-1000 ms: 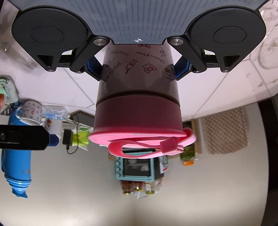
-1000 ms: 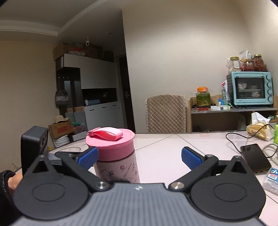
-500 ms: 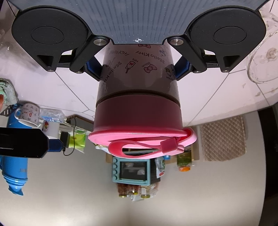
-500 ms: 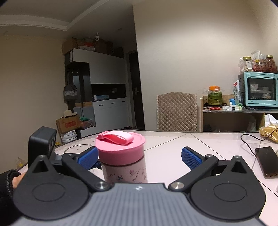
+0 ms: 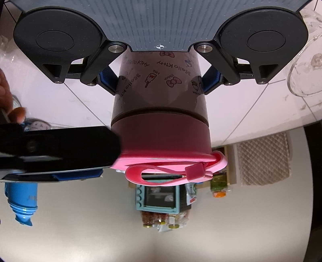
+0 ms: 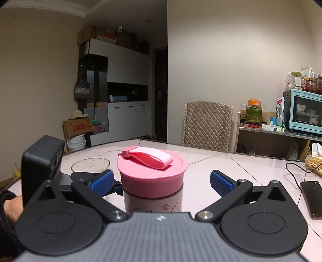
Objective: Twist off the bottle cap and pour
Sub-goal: 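Bring the right gripper to the pink lid and close on it, then twist the pink lid with the right gripper while the left gripper holds the bottle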
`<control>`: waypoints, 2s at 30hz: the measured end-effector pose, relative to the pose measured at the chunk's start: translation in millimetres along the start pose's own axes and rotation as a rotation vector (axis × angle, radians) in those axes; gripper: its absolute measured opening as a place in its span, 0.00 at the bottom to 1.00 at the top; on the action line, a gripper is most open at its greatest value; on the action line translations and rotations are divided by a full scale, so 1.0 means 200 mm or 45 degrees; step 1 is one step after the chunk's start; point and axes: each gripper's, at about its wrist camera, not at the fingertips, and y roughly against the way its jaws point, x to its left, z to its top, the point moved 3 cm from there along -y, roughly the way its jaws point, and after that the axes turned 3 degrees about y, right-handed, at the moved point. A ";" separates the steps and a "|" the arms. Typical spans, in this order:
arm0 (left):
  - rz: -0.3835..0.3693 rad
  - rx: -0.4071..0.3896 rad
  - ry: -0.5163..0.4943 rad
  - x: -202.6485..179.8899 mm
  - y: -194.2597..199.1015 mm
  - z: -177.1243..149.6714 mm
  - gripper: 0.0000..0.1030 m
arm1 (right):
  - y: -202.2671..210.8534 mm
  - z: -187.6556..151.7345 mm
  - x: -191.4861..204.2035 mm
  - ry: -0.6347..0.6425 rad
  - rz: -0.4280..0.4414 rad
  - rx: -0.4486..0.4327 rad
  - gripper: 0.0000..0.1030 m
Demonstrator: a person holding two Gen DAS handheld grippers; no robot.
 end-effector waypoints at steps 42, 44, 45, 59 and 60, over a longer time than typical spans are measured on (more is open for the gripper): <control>-0.007 -0.013 -0.003 -0.01 0.00 -0.01 0.87 | -0.20 -0.01 -0.02 0.000 0.114 0.063 0.83; -0.003 -0.013 0.000 0.00 -0.01 -0.01 0.87 | -0.19 -0.02 -0.05 0.004 0.182 0.061 0.83; -0.001 -0.014 0.002 0.01 -0.02 -0.01 0.87 | -0.19 -0.02 -0.07 0.014 0.209 0.060 0.83; 0.000 -0.014 0.000 -0.01 -0.02 -0.02 0.87 | -0.22 0.03 -0.22 0.169 0.654 0.074 0.83; -0.001 -0.015 0.000 -0.01 -0.02 -0.02 0.87 | -0.22 0.03 -0.22 0.178 0.670 0.071 0.83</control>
